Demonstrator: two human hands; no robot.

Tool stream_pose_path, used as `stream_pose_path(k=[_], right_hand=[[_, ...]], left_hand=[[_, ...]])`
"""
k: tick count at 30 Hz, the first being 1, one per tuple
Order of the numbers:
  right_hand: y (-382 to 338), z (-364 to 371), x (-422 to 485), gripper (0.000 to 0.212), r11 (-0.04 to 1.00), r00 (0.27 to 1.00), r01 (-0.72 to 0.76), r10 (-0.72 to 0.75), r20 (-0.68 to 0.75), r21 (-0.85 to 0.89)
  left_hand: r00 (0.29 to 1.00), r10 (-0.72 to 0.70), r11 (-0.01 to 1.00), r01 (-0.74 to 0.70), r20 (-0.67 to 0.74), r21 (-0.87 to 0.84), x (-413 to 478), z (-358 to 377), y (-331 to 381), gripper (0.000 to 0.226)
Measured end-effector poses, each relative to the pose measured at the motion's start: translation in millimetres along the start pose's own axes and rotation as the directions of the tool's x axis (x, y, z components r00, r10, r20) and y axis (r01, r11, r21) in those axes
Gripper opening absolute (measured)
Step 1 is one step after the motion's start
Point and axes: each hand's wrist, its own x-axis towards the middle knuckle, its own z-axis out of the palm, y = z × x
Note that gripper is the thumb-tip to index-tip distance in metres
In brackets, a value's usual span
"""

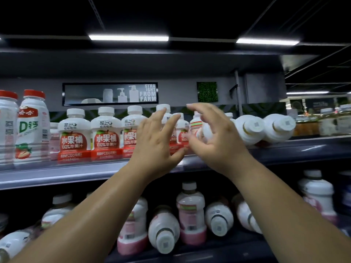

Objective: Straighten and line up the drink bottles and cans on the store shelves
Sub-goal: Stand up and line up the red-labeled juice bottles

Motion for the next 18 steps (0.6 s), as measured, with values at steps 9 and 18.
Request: stream_pose_path(k=[9, 18], right_hand=[[61.2, -83.4, -25.5, 0.051, 0.93, 0.984, -0.176, 0.173, -0.04, -0.321], [92.3, -92.9, -8.9, 0.04, 0.937, 0.969, -0.215, 0.239, 0.058, -0.275]], left_hand=[[0.987, 0.161, 0.975, -0.163, -0.028, -0.151, 35.9, 25.6, 78.7, 0.068], [0.998, -0.058, 0.973, 0.054, -0.011, -0.225, 59.6, 26.3, 85.2, 0.041]])
